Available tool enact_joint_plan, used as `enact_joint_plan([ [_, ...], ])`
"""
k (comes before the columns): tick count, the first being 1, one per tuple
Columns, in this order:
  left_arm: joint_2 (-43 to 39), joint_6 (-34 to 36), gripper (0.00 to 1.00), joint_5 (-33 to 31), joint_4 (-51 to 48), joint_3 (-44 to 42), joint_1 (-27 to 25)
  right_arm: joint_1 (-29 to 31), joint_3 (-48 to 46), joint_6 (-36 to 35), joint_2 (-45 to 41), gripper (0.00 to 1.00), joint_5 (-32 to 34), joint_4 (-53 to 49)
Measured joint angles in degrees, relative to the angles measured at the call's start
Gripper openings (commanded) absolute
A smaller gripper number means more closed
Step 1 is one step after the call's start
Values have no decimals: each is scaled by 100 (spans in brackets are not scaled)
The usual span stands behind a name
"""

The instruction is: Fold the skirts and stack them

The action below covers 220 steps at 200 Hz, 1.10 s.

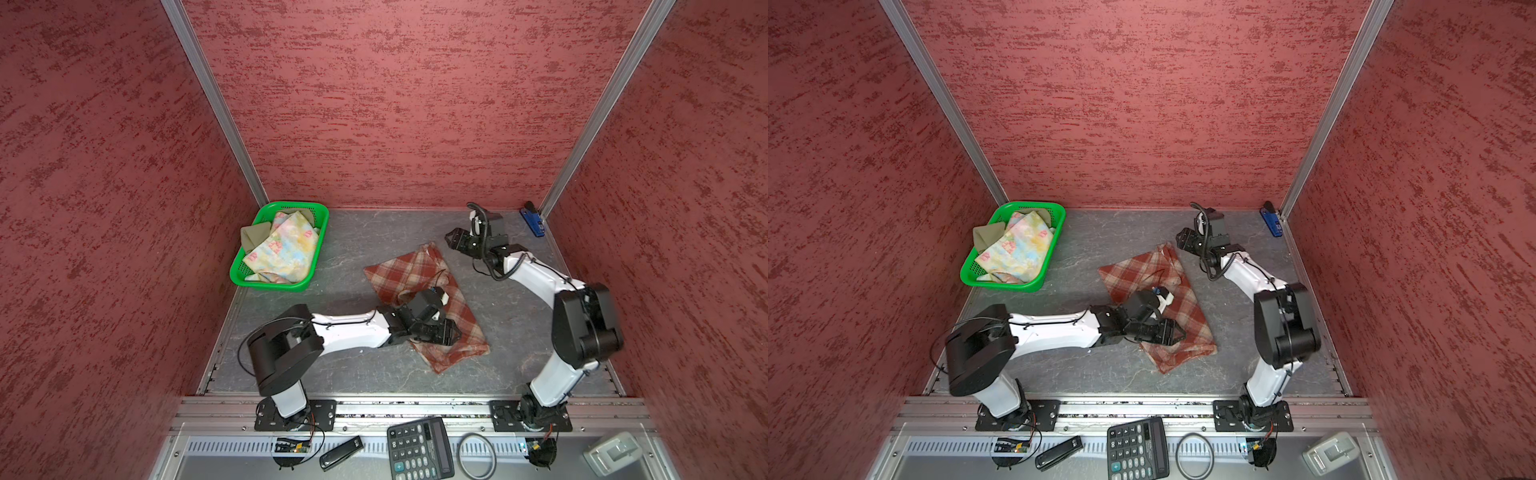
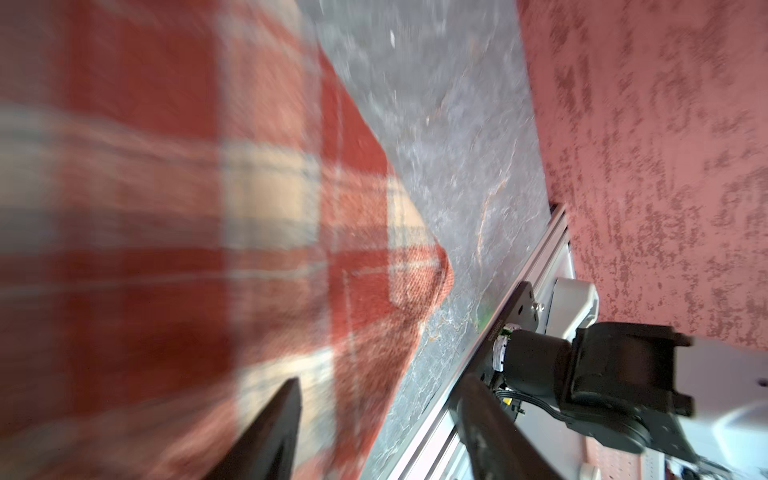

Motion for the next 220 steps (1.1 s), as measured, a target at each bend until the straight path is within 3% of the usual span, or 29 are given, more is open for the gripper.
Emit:
enact_joint_plan([
  [22, -461, 332, 66, -168, -313, 20, 575, -79, -597, 33, -1106, 74, 199, -74],
  [44, -361, 927, 65, -516, -841, 457, 1034, -66, -1364, 219, -2155, 73, 354, -175],
  [75, 481, 2103, 60, -1012, -1515, 1600, 1064, 164, -2321, 476, -3095, 72, 498, -452],
  [98, 887, 2983, 58, -1215, -1613, 1821, 1014, 293, -2870, 667, -3624, 72, 501, -730],
  [146, 1744, 4441, 57, -1620, -1692, 2240, 929, 302, -3340, 925, -4352, 72, 496, -1222],
  [220, 2763, 5272, 52, -2406, -1504, 3296, 754, 302, -3600, 1038, -4594, 72, 428, -1346],
])
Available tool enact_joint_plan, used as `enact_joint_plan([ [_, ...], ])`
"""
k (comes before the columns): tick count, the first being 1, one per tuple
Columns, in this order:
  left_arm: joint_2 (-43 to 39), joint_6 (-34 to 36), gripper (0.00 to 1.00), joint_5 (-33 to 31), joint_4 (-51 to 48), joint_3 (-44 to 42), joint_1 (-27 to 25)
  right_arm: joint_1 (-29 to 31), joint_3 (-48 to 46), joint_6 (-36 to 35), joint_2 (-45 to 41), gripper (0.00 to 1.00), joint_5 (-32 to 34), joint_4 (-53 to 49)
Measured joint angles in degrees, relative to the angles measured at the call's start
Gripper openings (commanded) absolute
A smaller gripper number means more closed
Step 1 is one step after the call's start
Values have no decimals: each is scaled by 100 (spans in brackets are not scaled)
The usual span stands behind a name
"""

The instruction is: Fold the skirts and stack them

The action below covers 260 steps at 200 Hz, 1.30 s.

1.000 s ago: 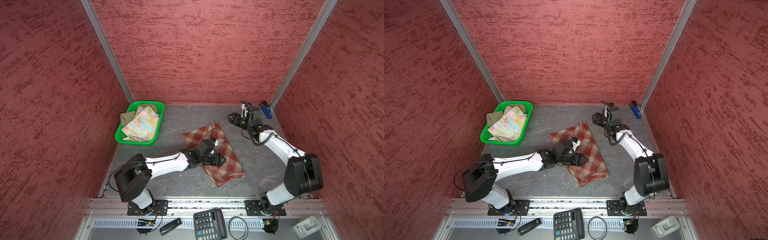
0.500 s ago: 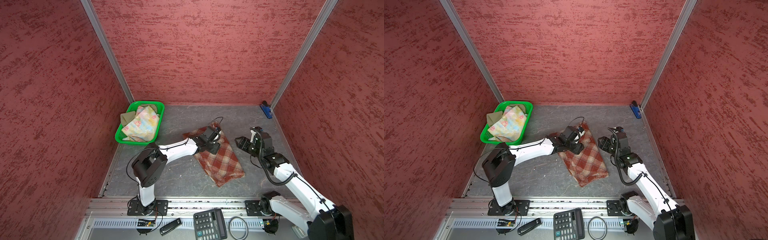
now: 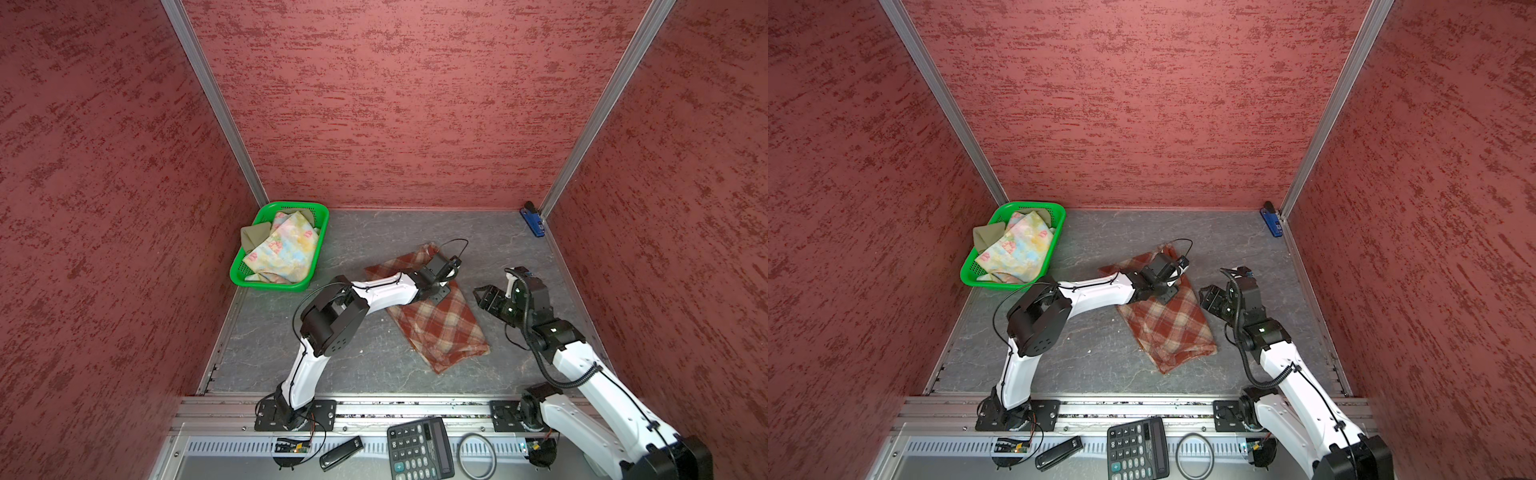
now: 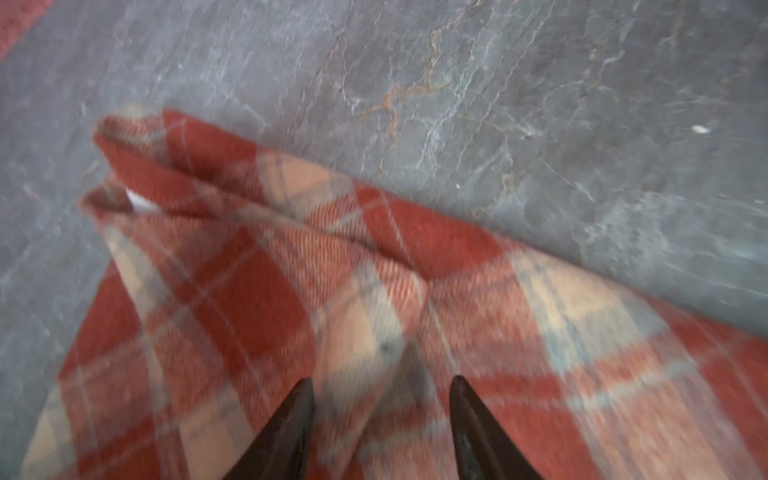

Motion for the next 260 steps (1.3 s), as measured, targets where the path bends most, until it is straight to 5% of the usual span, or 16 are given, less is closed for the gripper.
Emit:
enact_joint_plan([
  [60, 717, 404, 21, -695, 170, 490, -114, 0, -11, -4, -186, 72, 0, -7],
  [100, 693, 85, 1, -549, 289, 623, 116, 0, -55, -127, -304, 73, 22, -133],
  [150, -245, -1309, 0, 275, 555, 28, 841, 249, -50, -433, -221, 72, 92, -229],
  [204, -1539, -3270, 0, 1115, 1663, -1386, 1864, 1757, 199, -573, 568, 72, 640, -229],
  [260, -1646, -4172, 0, 1137, 1849, -2028, 2177, 3316, 407, -531, 1276, 74, 1497, -538],
])
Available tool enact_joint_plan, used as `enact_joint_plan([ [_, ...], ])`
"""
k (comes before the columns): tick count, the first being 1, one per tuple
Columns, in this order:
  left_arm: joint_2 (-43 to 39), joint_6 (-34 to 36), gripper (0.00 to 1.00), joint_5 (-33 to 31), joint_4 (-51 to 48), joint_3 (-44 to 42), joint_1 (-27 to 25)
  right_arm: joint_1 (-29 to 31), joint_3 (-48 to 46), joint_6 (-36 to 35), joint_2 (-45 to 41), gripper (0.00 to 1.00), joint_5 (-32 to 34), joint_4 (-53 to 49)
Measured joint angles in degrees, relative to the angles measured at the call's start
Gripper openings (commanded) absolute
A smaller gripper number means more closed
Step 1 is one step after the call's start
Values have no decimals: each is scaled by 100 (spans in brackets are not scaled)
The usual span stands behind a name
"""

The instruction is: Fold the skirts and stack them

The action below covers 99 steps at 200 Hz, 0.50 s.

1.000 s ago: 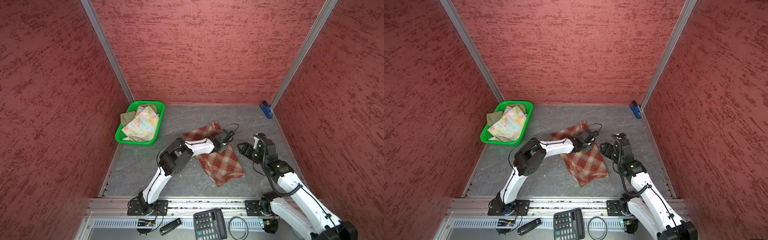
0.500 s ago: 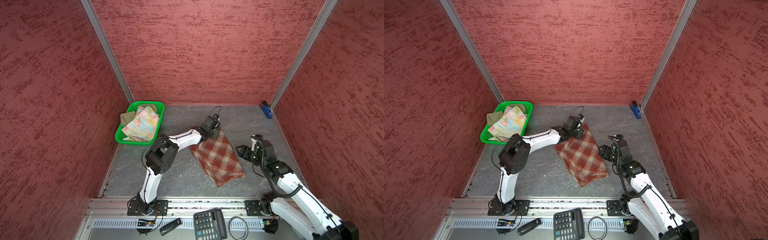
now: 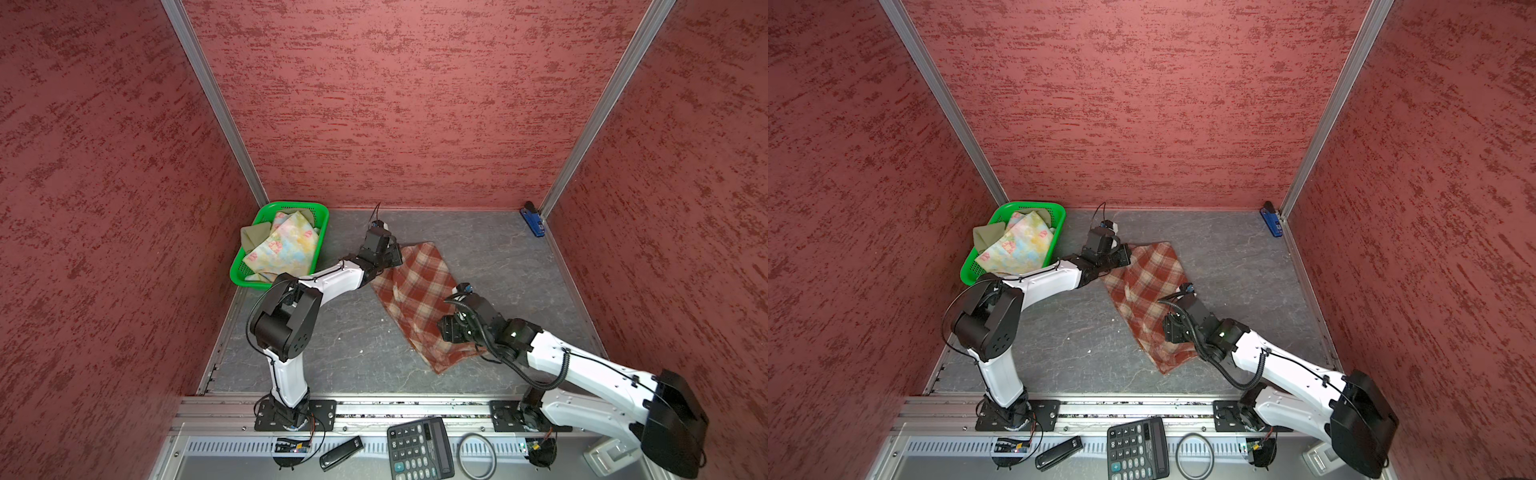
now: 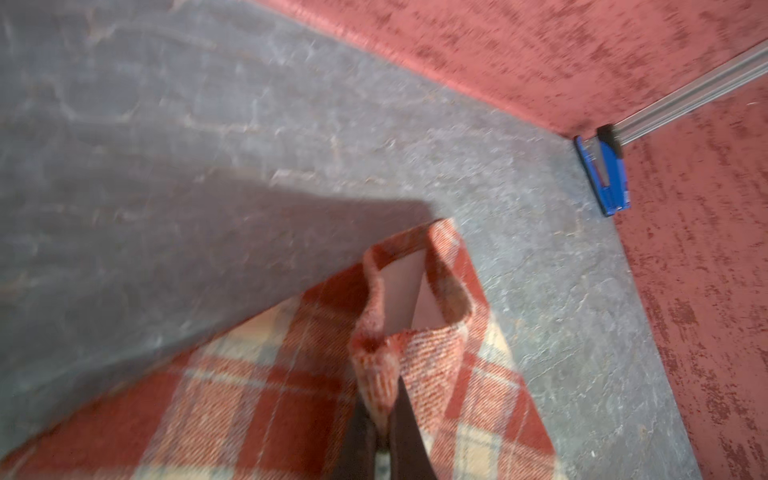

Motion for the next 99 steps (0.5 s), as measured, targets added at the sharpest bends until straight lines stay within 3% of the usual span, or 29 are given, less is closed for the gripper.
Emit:
enact_joint_plan([
  [57, -90, -343, 0, -251, -68, -636, 387, 245, 63, 304, 870, 77, 396, -13],
  [99, -328, -503, 0, -396, -216, -1025, 634, -240, 160, 380, 1692, 78, 304, 350],
])
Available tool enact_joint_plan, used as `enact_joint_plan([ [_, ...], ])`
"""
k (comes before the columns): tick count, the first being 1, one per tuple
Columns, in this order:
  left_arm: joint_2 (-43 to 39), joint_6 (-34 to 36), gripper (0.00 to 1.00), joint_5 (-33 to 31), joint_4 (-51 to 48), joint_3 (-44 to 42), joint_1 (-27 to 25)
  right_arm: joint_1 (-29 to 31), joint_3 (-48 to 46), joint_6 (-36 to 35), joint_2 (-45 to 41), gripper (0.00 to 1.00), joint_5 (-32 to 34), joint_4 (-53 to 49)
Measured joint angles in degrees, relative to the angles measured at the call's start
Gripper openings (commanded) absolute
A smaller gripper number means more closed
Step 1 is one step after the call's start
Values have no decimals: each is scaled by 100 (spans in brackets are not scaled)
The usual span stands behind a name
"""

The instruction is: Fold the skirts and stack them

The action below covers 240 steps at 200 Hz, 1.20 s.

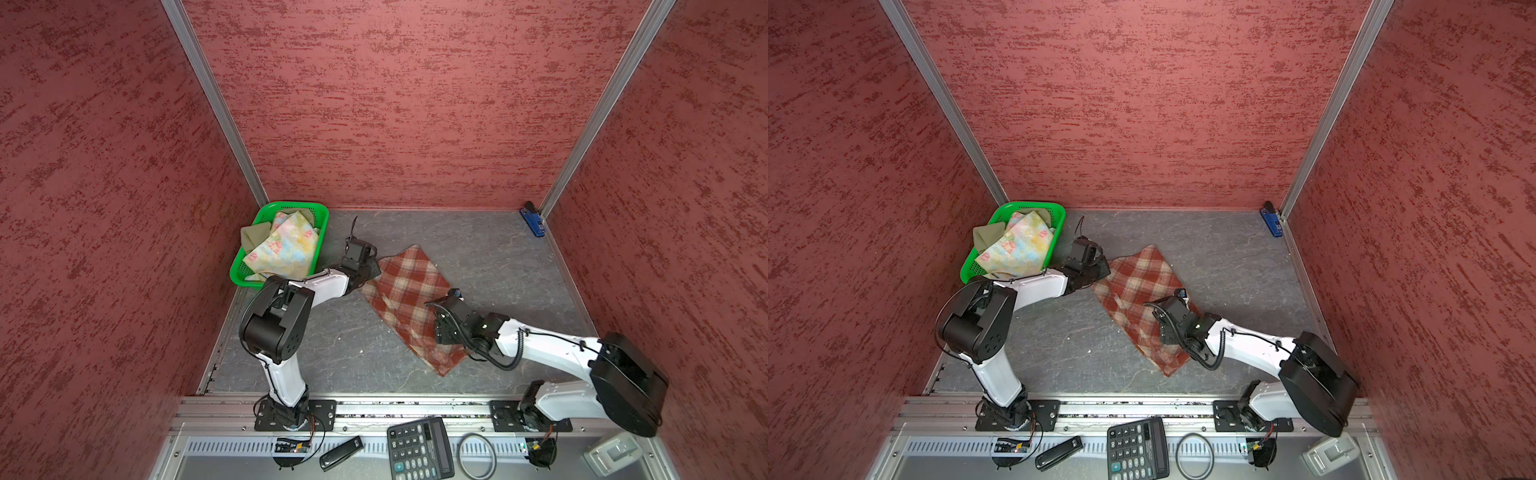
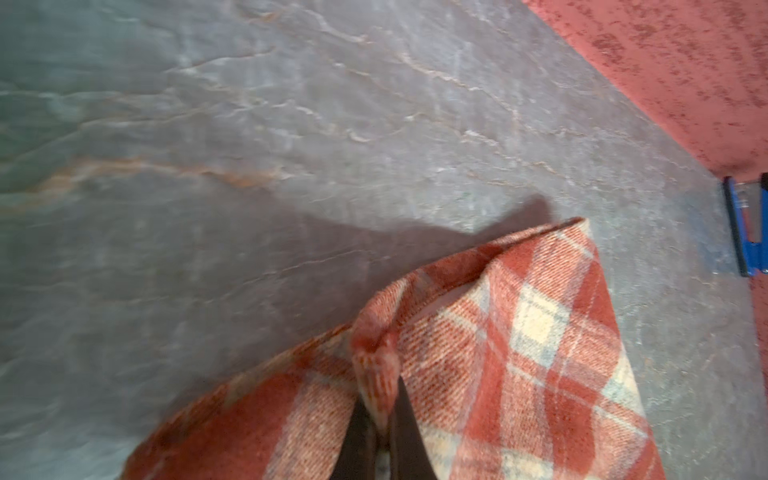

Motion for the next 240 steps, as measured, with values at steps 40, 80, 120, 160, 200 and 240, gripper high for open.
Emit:
enact_joint_plan([
  [40, -376, -190, 0, -72, -103, -448, 173, -704, 723, -321, 1165, 78, -214, 402],
  [80, -667, -398, 0, -81, -103, -815, 227, -1412, 1923, -723, 2343, 78, -472, 839],
  [120, -994, -643, 25, -153, -74, -1257, 205, -1849, 3528, -1001, 3569, 78, -892, 892],
  [160, -1574, -1263, 53, -380, -63, -1967, -50, -2122, 4765, -1311, 4223, 79, -1263, 737],
  [200, -2627, -1576, 67, -564, -459, -2284, -280, -2297, 4610, -1460, 3399, 80, -1344, 629],
  [240, -3340, -1729, 67, -232, -857, -2579, 9, -2312, 3025, -1281, 1357, 81, -1351, 822],
])
